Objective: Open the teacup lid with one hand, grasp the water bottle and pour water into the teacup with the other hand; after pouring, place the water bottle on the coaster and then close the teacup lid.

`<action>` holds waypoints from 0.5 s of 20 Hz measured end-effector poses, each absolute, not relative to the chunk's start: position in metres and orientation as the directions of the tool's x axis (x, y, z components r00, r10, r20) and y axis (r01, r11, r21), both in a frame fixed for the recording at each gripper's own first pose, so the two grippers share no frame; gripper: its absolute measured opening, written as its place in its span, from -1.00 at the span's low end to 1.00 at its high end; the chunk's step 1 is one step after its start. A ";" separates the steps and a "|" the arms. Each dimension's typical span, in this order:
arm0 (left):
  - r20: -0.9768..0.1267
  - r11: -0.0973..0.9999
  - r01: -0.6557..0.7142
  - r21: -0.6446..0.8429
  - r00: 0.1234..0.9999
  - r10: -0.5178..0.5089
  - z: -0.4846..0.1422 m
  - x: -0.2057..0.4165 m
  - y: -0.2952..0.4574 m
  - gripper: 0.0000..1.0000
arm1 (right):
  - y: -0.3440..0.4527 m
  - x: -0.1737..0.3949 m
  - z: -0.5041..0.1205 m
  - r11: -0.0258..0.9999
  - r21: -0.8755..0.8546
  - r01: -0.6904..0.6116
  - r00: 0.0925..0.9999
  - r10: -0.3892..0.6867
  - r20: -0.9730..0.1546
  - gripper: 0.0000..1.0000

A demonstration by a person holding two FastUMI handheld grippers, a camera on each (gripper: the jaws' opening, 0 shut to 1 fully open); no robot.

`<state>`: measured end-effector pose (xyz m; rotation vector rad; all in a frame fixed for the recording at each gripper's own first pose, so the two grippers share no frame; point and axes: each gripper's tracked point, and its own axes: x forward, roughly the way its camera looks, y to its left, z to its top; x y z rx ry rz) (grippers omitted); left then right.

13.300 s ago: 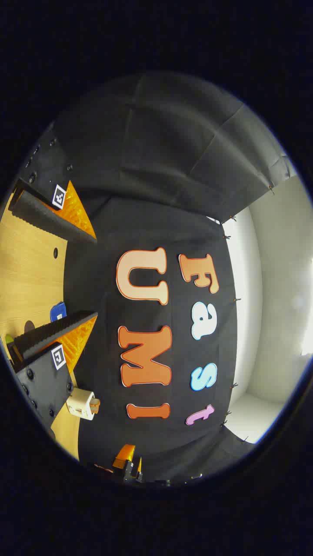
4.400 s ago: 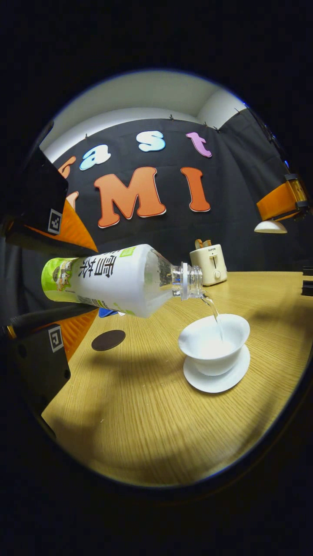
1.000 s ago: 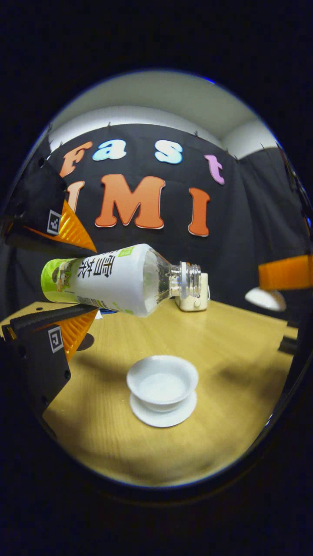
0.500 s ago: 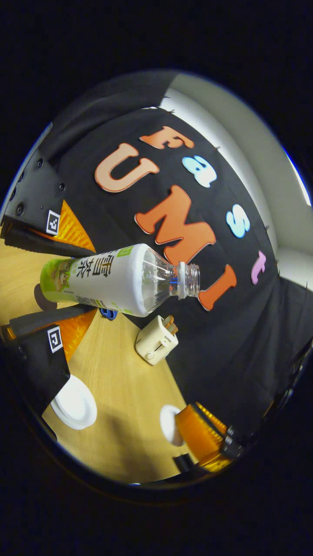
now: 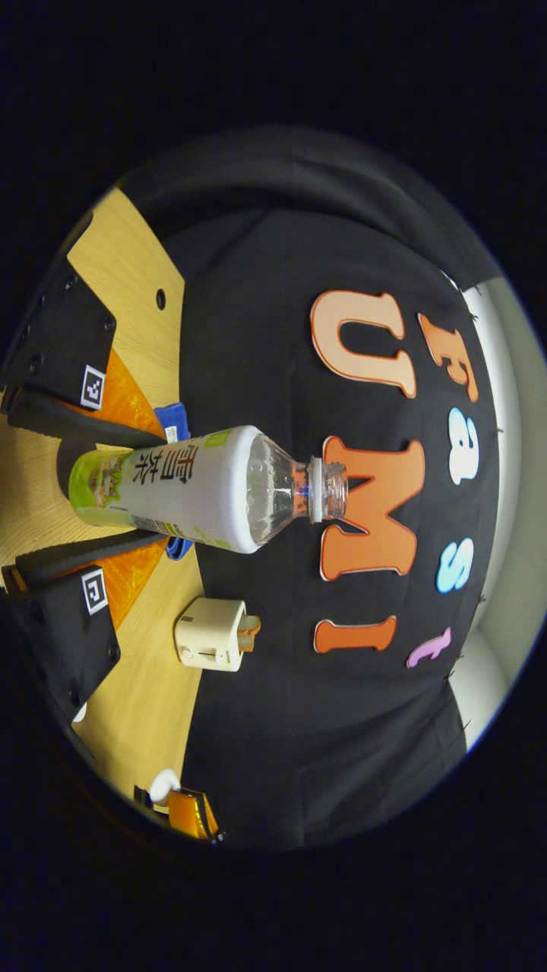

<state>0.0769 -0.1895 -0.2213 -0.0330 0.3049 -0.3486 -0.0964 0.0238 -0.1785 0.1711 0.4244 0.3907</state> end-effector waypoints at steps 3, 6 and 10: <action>-0.325 0.945 0.292 -0.147 0.888 -0.325 -0.245 0.090 -0.178 0.23 | 0.035 -0.093 -0.181 0.904 0.249 -0.347 0.830 0.420 -0.368 -0.58; -0.387 0.951 0.274 -0.143 0.869 -0.308 -0.276 0.097 -0.177 0.23 | 0.044 -0.091 -0.185 0.896 0.253 -0.365 0.817 0.439 -0.375 -0.58; -0.424 0.945 0.306 -0.113 0.846 -0.325 -0.304 0.104 -0.187 0.23 | 0.046 -0.089 -0.190 0.894 0.245 -0.375 0.809 0.444 -0.384 -0.58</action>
